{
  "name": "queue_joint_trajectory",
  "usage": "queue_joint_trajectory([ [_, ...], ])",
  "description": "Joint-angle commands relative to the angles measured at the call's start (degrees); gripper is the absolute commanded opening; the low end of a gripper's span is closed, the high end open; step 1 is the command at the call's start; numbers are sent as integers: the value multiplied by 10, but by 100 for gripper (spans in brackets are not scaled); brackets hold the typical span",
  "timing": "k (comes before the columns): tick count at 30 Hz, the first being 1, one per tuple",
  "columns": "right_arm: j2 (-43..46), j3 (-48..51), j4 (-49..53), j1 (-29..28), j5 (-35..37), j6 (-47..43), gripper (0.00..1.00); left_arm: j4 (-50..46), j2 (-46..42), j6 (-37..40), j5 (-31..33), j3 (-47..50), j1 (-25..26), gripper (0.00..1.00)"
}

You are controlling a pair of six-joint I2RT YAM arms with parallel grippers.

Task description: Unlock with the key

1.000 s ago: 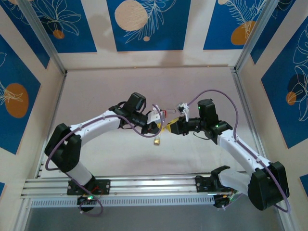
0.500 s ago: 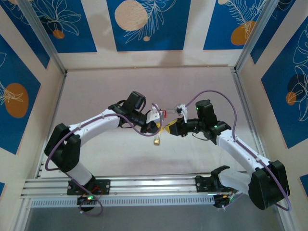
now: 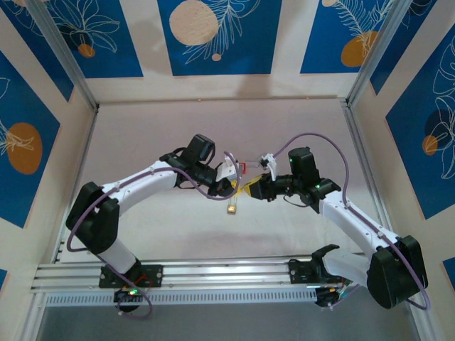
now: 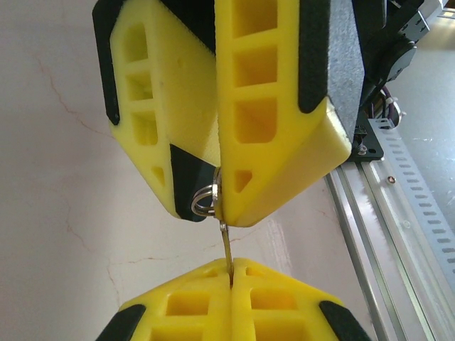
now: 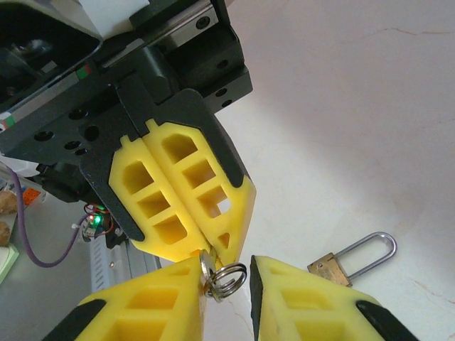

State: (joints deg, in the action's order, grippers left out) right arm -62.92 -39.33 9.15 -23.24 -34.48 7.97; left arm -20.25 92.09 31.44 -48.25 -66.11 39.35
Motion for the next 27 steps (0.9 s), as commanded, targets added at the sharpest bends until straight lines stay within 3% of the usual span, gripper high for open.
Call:
queue_joint_trajectory([
  [1,3,-16,-11,-3,2,-1,24,-13,8,-1,-30,-11,-7,0],
  [12,10,-11,-23,-4,4,5,20,-17,14,-2,-32,-15,-7,0],
  [20,7,-8,-18,-4,14,6,4,-20,19,-1,-29,-17,-7,0],
  [27,18,-3,-20,-11,35,8,0,-22,21,-7,-22,-23,-7,0],
])
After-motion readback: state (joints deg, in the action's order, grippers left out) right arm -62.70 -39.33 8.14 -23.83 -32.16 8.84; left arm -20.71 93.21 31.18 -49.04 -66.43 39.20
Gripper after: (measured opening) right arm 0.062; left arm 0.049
